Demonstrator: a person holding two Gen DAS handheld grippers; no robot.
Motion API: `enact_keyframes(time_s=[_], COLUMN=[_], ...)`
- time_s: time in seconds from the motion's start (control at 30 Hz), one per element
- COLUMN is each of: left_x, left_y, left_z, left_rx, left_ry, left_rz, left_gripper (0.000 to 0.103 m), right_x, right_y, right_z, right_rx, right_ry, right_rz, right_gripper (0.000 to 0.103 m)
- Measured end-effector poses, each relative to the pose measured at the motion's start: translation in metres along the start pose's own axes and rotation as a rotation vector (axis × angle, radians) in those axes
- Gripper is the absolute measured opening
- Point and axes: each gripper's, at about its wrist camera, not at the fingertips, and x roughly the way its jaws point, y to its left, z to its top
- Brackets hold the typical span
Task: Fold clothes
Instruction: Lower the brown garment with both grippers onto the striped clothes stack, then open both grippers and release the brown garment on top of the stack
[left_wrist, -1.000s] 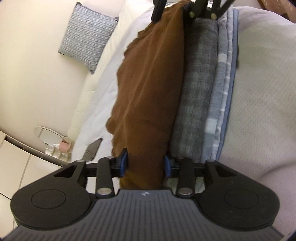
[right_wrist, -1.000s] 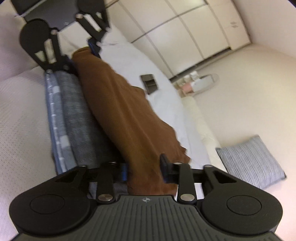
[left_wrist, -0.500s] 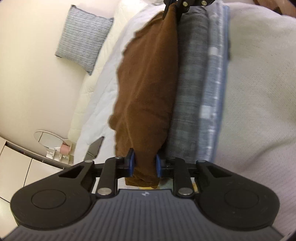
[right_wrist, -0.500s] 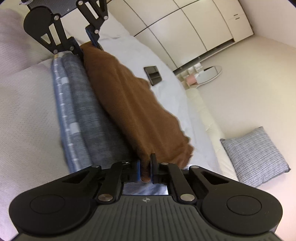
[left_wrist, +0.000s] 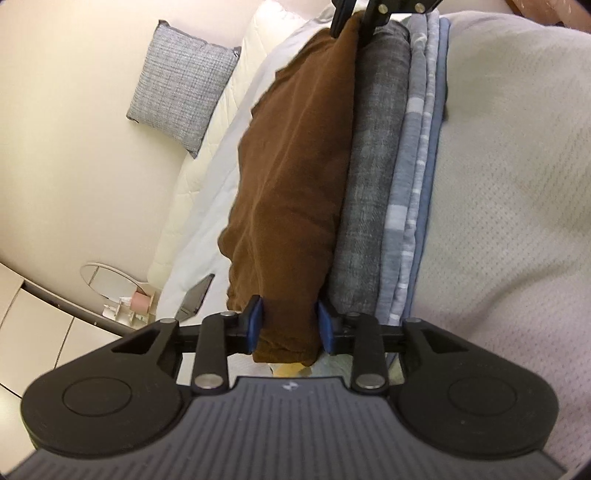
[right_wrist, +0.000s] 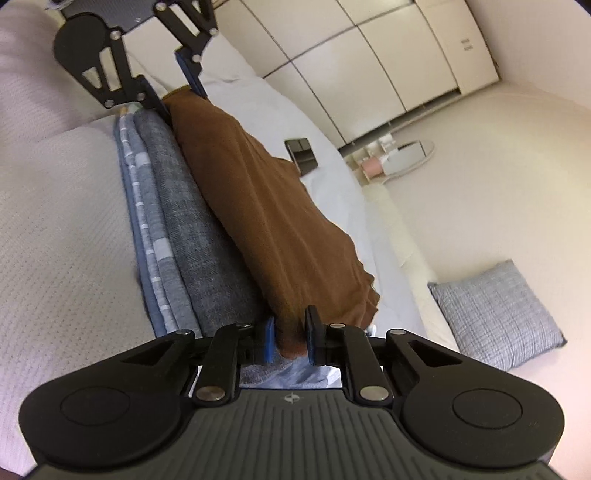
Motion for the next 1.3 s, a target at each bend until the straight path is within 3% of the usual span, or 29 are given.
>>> enact_keyframes(time_s=[0.1, 0.3, 0.47, 0.67, 0.77, 0.9, 1.13, 1.27, 1.3], left_x=[0.005, -0.010, -0.006, -0.017, -0.033, -0.045, -0.006, 0.008, 0.009], left_y=[0.003, 0.002, -0.011, 0.012, 0.028, 0.052, 0.067, 0.046, 0.041], left_z=[0.001, -0.001, -0.007, -0.010, -0.014, -0.011, 0.020, 0.017, 0.016], left_rx=[-0.022, -0.058, -0.023, -0.029, -0.095, -0.207, -0.311, -0.249, -0.238], left_ry=[0.000, -0.020, -0.002, 0.002, -0.028, -0.065, -0.066, -0.036, -0.032], left_rz=[-0.011, -0.008, -0.026, -0.075, -0.079, -0.073, -0.154, -0.206, -0.214], left_gripper=[0.016, 0.014, 0.015, 0.020, 0.020, 0.020, 0.019, 0.000, 0.000], right_x=[0.010, -0.007, 0.000, -0.023, -0.047, -0.048, 0.007, 0.007, 0.007], right_y=[-0.006, -0.009, 0.009, 0.009, 0.005, -0.006, -0.028, -0.017, -0.016], right_z=[0.004, 0.004, 0.001, 0.010, 0.019, 0.037, 0.034, 0.023, 0.020], right_rx=[0.028, 0.084, 0.034, 0.020, 0.071, 0.130, 0.381, 0.402, 0.416], right_ry=[0.016, 0.005, 0.042, 0.083, 0.041, 0.007, 0.162, 0.181, 0.184], right_rz=[0.018, 0.013, 0.018, 0.013, 0.023, -0.005, 0.066, 0.086, 0.091], right_gripper=[0.005, 0.005, 0.008, 0.014, 0.014, 0.014, 0.014, 0.008, 0.008])
